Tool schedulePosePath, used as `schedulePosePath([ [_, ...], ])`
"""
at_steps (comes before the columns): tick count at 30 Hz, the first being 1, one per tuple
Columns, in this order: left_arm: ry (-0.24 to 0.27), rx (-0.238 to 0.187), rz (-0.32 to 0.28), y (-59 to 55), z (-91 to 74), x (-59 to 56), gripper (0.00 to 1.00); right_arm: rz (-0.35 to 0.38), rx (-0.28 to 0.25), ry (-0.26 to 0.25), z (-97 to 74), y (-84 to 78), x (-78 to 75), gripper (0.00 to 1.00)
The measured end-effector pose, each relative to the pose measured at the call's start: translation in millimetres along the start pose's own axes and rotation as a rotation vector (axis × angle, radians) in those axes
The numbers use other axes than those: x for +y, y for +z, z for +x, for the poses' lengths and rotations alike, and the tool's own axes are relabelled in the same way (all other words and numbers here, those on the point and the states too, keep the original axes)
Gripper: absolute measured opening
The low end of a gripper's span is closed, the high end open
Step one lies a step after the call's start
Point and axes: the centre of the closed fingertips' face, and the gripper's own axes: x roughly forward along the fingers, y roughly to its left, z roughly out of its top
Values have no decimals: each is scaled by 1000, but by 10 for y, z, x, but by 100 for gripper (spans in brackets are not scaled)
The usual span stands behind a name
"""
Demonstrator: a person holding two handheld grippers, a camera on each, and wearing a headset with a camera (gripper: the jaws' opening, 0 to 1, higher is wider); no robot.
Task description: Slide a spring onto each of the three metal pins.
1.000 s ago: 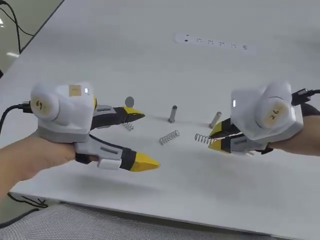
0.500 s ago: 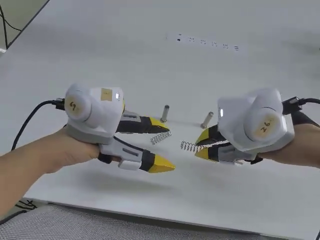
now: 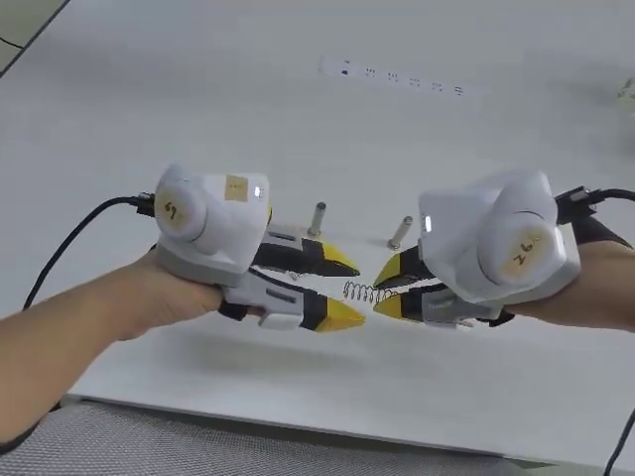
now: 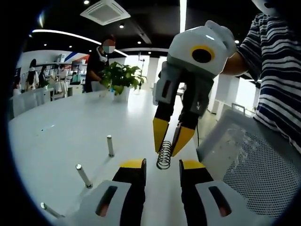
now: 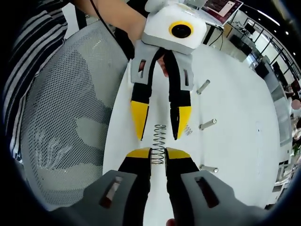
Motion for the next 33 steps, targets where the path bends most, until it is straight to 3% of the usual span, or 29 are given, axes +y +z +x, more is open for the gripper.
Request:
schedulePosePath([
  [4,-2,-16,-9,35,-9,5,17,4,4,-1,-13,-15,3,13],
  [20,-25,-34,-14,104,-7,-77,9,14,-20,-3,-68,27,46,13],
  [33,-33,-43,0,141,-39,-94,8,44,-65,-13,-104,59,50,13],
])
